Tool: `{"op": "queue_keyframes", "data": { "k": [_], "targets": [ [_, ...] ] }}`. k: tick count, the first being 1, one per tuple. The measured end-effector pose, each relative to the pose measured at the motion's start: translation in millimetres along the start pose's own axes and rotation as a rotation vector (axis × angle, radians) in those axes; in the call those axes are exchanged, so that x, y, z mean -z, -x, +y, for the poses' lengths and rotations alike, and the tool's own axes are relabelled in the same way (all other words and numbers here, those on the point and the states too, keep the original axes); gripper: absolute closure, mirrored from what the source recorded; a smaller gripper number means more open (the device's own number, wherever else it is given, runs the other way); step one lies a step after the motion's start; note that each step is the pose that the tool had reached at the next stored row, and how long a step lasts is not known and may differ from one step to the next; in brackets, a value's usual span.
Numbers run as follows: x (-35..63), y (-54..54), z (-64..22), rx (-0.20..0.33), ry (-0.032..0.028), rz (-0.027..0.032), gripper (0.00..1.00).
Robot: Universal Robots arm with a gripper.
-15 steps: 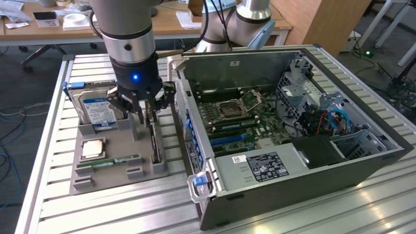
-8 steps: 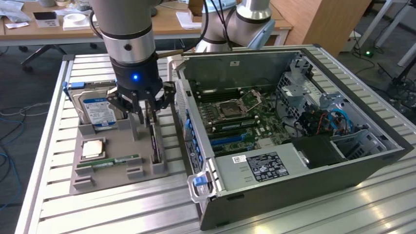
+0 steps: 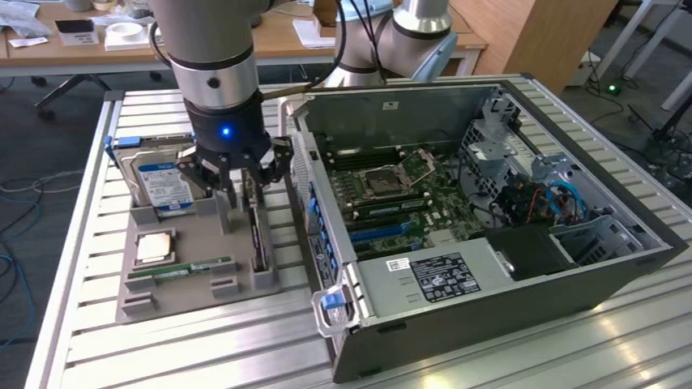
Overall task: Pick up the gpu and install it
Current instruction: 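Pick up the gpu and move the gpu toward the slot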
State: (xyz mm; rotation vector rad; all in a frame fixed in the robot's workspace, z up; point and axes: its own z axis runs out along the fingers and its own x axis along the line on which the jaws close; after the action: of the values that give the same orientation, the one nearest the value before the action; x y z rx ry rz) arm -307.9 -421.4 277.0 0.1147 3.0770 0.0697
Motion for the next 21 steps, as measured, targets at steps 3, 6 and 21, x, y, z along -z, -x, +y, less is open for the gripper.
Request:
{"op": "queue_keyframes", "data": {
  "k": [3,6,21],
  "targets": [
    [-3.2,-0.2,-0.1,0.0,-0.0001,0.0,0.57],
    [-3.5,1.0,0.0,0.0,-0.0009,0.0,0.57],
    [-13.3,2.6,-0.5,0.0,-0.0019,-0.0001,0.57]
  ]
}}
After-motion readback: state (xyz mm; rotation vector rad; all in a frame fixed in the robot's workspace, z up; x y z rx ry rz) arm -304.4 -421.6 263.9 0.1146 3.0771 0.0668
